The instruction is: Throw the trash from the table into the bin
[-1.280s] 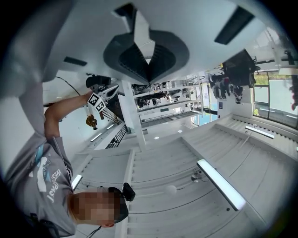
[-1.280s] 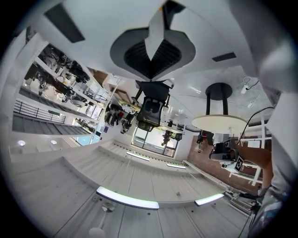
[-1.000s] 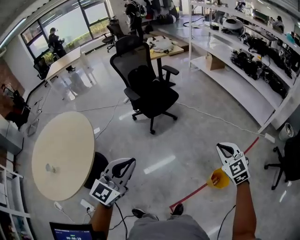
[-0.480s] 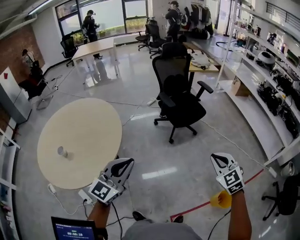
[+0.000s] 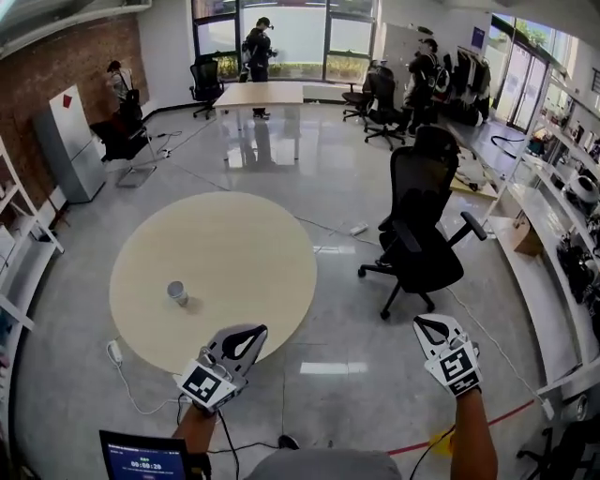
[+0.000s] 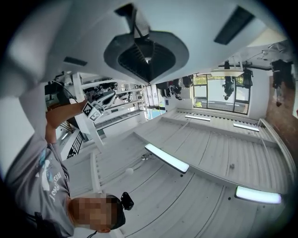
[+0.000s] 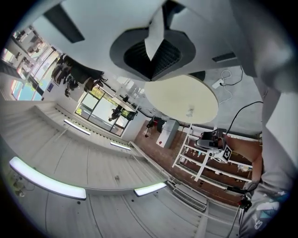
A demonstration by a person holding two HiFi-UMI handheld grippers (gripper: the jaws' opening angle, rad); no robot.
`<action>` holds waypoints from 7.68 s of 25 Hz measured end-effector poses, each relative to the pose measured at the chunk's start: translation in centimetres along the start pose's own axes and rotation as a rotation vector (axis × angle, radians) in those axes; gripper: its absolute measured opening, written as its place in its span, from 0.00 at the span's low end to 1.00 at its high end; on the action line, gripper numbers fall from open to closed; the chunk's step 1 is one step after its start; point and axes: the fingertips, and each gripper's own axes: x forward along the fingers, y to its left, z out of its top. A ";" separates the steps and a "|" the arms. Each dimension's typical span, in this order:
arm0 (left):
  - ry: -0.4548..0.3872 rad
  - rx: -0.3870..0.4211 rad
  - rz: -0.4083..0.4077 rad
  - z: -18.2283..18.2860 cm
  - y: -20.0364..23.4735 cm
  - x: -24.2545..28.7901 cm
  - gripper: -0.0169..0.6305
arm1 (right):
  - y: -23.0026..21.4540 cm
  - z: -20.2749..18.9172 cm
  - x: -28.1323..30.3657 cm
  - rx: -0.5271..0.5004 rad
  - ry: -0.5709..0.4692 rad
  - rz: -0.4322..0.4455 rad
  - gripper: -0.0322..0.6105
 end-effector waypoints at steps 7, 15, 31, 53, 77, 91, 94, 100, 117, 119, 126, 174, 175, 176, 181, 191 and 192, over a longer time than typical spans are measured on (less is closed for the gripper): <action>-0.035 0.017 0.183 -2.2 6.5 -8.0 0.09 | 6.9 8.2 11.5 -0.151 -0.092 0.204 0.06; -0.019 0.019 0.452 -1.6 14.0 -23.4 0.09 | 20.8 23.4 21.7 -0.339 -0.210 0.457 0.06; 0.074 -0.016 0.759 -7.8 20.6 -31.0 0.09 | 38.2 29.3 44.1 -0.553 -0.205 0.908 0.07; 0.139 -0.199 0.888 -13.5 25.3 -32.8 0.09 | 49.0 24.0 60.8 -0.763 0.035 0.992 0.09; 0.058 0.146 0.500 2.9 10.2 -21.4 0.09 | 28.0 34.4 20.3 -0.341 -0.475 0.589 0.09; -0.006 0.285 0.104 8.5 -1.1 -5.9 0.09 | 11.1 25.5 1.9 -0.296 -0.471 0.230 0.09; -0.154 0.139 0.052 11.1 -4.5 -2.9 0.09 | 8.4 21.7 -3.0 -0.234 -0.380 0.155 0.09; -0.175 0.120 -0.171 5.6 -20.0 26.2 0.09 | -11.4 -3.3 -11.6 -0.153 -0.201 0.030 0.09; -0.219 -0.020 -0.802 5.6 -41.6 41.8 0.09 | -17.1 -24.1 -32.9 0.209 0.159 -0.481 0.09; -0.216 -0.030 -0.871 5.3 -44.2 42.5 0.09 | -16.6 -26.4 -35.5 0.276 0.191 -0.549 0.09; -0.175 -0.055 -1.053 3.8 -53.6 44.9 0.09 | -13.2 -36.3 -43.8 0.492 0.324 -0.705 0.09; -0.078 0.016 -1.154 1.5 -76.4 50.2 0.09 | -5.0 -64.4 -58.4 0.879 0.486 -0.610 0.21; -0.084 0.033 -1.160 1.5 -76.5 50.2 0.09 | -5.2 -64.0 -58.5 0.876 0.483 -0.611 0.21; -0.083 0.051 -1.165 1.4 -76.5 50.2 0.09 | -5.5 -63.6 -58.6 0.872 0.482 -0.611 0.21; -0.082 0.065 -1.158 0.9 -75.7 50.4 0.09 | -7.8 -61.0 -56.8 0.823 0.409 -0.609 0.21; -0.116 0.082 -1.070 2.0 -66.7 46.5 0.09 | -13.2 -45.3 -49.8 0.657 0.113 -0.595 0.06; -0.115 0.086 -1.061 1.9 -65.9 46.3 0.09 | -13.5 -43.8 -49.0 0.631 0.088 -0.577 0.06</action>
